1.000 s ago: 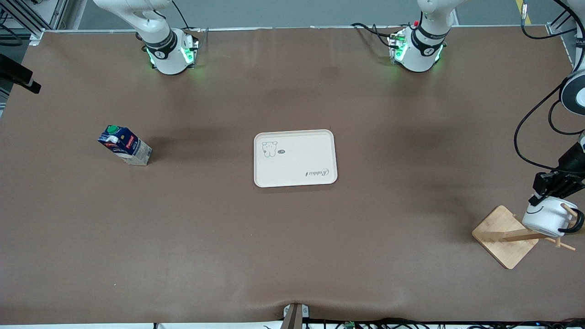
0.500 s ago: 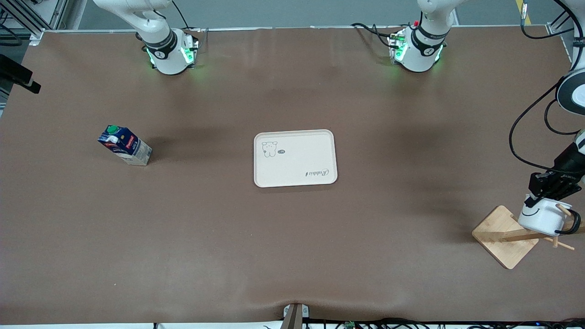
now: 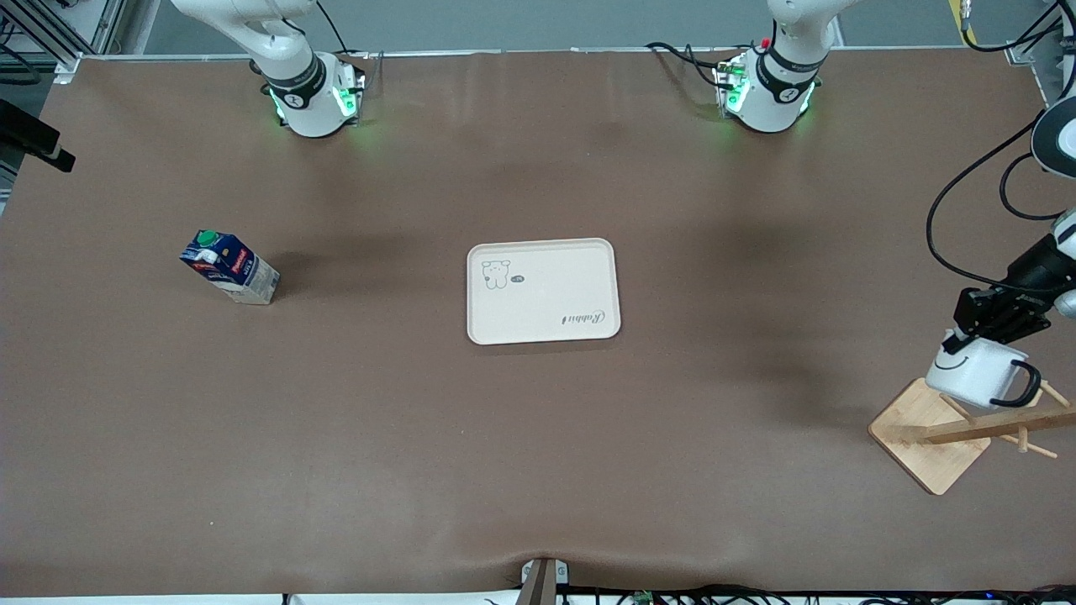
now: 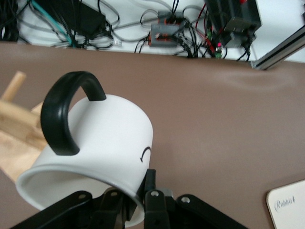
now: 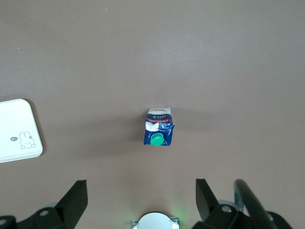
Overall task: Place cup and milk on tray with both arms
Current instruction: 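Lift the white mug off the stand peg with the left gripper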
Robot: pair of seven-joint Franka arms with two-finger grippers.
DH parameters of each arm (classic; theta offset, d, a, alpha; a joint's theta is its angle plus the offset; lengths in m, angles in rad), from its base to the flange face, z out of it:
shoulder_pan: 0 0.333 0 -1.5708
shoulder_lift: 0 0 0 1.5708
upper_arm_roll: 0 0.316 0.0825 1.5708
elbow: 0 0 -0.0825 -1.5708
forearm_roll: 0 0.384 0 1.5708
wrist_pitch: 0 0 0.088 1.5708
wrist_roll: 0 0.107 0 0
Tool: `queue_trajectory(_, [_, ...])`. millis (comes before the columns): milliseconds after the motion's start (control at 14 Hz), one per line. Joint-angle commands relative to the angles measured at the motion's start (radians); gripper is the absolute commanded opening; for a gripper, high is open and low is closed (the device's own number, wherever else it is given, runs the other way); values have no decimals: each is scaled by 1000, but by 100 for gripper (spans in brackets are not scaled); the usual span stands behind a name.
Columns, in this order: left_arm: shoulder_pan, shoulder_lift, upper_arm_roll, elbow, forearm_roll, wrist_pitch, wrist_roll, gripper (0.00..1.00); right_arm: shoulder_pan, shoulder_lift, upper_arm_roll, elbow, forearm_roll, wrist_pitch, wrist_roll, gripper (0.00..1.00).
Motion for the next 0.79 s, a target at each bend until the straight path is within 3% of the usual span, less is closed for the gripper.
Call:
queue_trajectory(0, [8,-71,-75,-8,149,-73,-240,0,-22,-3,12,0,13,4,9,100])
queue_trajectory(214, [7,-79,-224,8,279,-168,-593,0,-22,-3,12,0,15,4,9,100])
queue_trajectory(429, [5,-60,-387,16,388,-172,-935,0,-22,-3,12,0,15,5,9,100])
queue_trajectory(714, [-19,21,-537,16,460,-172,-1222,0,-23,-3,12,0,15,4,9,100])
